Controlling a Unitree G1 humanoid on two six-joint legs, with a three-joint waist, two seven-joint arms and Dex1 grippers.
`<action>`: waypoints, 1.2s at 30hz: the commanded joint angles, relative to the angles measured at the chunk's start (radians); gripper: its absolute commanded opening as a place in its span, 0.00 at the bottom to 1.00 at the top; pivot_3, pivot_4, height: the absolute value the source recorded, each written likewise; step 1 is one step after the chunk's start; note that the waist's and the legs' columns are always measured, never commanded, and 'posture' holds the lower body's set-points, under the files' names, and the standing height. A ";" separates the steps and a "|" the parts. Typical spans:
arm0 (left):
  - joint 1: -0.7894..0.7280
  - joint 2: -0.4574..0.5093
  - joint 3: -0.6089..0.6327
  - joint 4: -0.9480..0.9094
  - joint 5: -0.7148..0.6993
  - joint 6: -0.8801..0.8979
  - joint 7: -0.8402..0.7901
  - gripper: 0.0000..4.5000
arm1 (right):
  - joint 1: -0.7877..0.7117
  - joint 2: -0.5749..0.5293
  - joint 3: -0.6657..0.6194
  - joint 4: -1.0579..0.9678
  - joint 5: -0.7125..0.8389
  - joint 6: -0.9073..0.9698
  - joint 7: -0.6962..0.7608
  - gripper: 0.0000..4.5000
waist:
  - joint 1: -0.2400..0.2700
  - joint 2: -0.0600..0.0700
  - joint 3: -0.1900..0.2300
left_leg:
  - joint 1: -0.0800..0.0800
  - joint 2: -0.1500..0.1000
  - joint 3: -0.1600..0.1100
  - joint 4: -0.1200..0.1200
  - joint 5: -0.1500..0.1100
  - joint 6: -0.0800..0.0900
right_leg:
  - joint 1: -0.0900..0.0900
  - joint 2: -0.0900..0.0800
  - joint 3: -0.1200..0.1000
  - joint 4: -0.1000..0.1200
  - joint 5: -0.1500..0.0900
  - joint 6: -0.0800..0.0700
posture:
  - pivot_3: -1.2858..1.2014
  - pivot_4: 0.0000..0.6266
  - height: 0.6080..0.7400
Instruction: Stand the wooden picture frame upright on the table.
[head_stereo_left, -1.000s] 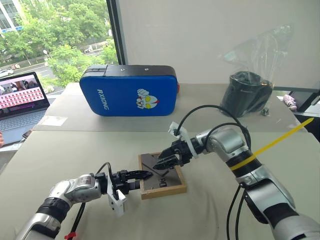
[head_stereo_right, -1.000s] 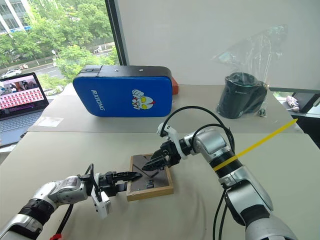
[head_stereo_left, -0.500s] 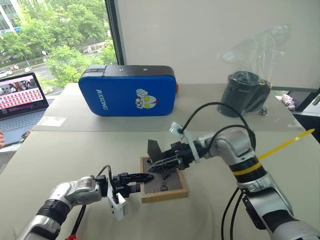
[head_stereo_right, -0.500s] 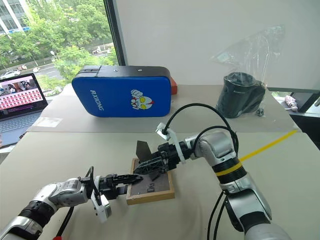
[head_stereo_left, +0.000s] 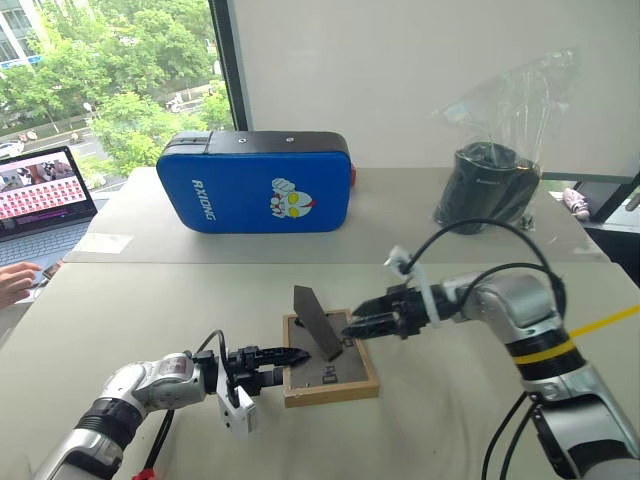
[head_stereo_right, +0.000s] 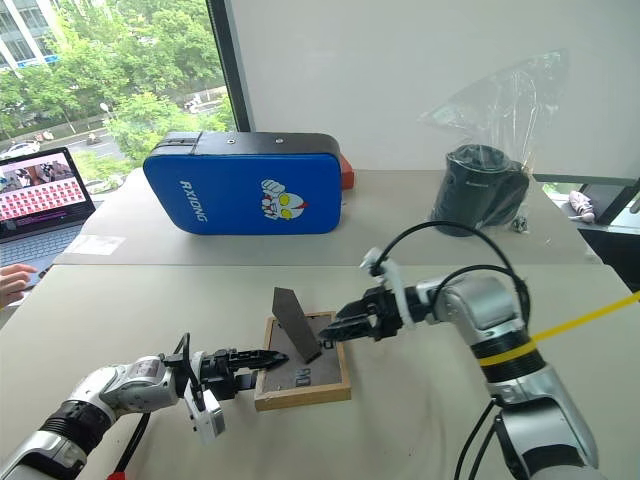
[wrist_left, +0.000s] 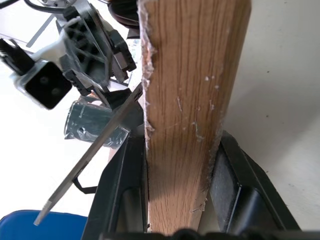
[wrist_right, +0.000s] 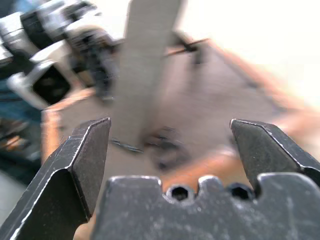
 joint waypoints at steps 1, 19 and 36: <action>0.008 0.017 -0.013 0.026 0.012 0.008 -0.017 0.26 | 0.103 -0.069 -0.049 -0.073 -0.153 -0.361 -0.031 0.99 | 0.000 0.000 0.000 | 0.000 0.000 0.000 0.000 0.000 0.000 | 0.000 0.000 0.000 -0.001 0.000 0.000 | 0.52 0.24 1.00; -0.034 0.016 -0.029 0.076 -0.048 -0.005 -0.039 0.26 | 0.512 -0.023 0.031 -0.318 -0.805 -1.495 -0.351 0.99 | -0.008 -0.002 0.001 | 0.015 0.000 0.003 -0.001 0.001 -0.001 | 0.017 0.000 0.002 -0.004 -0.003 0.010 | 0.52 0.24 1.00; -0.037 0.009 -0.028 0.089 -0.105 0.019 -0.064 0.26 | 0.522 -0.003 0.082 -0.353 -0.816 -1.490 -0.351 0.28 | -0.002 -0.002 0.001 | 0.016 0.000 0.003 -0.001 0.001 -0.001 | 0.018 0.000 0.002 -0.005 -0.003 0.009 | 0.52 0.24 1.00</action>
